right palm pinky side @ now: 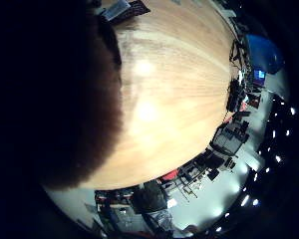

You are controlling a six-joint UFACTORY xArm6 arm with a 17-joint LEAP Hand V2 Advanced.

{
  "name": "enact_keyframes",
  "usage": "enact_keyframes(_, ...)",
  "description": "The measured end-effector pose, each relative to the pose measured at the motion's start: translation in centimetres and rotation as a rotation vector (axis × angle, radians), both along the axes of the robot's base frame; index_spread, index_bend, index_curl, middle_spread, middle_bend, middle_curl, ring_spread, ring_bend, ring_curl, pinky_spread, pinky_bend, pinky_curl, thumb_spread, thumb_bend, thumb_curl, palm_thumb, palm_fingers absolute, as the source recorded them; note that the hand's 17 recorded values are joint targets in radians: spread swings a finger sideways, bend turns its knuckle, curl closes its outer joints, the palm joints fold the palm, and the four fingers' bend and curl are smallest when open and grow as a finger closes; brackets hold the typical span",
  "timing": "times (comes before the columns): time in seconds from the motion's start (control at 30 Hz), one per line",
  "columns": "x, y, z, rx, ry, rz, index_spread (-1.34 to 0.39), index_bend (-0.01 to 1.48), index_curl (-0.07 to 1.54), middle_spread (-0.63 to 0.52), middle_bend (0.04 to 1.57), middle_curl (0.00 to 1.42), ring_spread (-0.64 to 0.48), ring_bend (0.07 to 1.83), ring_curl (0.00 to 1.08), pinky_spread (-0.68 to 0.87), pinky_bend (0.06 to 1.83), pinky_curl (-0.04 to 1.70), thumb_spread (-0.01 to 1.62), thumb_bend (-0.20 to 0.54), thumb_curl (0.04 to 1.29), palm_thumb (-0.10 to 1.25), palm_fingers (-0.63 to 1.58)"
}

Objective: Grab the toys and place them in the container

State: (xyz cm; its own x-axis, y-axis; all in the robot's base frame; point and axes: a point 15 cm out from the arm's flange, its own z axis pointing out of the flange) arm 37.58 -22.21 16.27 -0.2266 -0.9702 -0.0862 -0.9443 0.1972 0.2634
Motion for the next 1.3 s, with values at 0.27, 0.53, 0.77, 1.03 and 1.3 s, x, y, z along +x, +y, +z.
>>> enact_keyframes(0.27, -0.3, -0.3, 0.2, -0.003, 0.005, 0.003, -0.54, 0.46, 0.35, -0.45, 0.79, 0.60, -0.33, 1.16, 0.47, -0.48, 1.18, 0.38, 0.95, -0.015, 0.39, 1.02, 1.25)
enact_keyframes(0.53, -1.1, -1.0, 1.7, 0.001, 0.011, -0.003, -0.54, 0.49, 0.43, -0.43, 0.85, 0.61, -0.33, 1.18, 0.47, -0.50, 1.16, 0.40, 0.92, -0.020, 0.38, 1.02, 1.24)
enact_keyframes(0.77, -1.4, -2.5, 5.4, -0.014, -0.032, -0.006, -0.54, 0.50, 0.48, -0.42, 0.88, 0.60, -0.34, 1.19, 0.47, -0.50, 1.16, 0.41, 0.92, -0.020, 0.36, 1.01, 1.24)
enact_keyframes(1.03, -2.4, -2.8, 9.1, -0.032, -0.081, -0.002, -0.54, 0.50, 0.52, -0.41, 0.90, 0.59, -0.34, 1.19, 0.47, -0.51, 1.14, 0.42, 0.93, -0.018, 0.35, 1.01, 1.23)
enact_keyframes(1.3, -3.0, -2.5, 13.1, -0.067, -0.143, 0.004, -0.55, 0.48, 0.56, -0.41, 0.91, 0.58, -0.34, 1.20, 0.47, -0.52, 1.13, 0.43, 0.95, -0.017, 0.34, 1.01, 1.23)
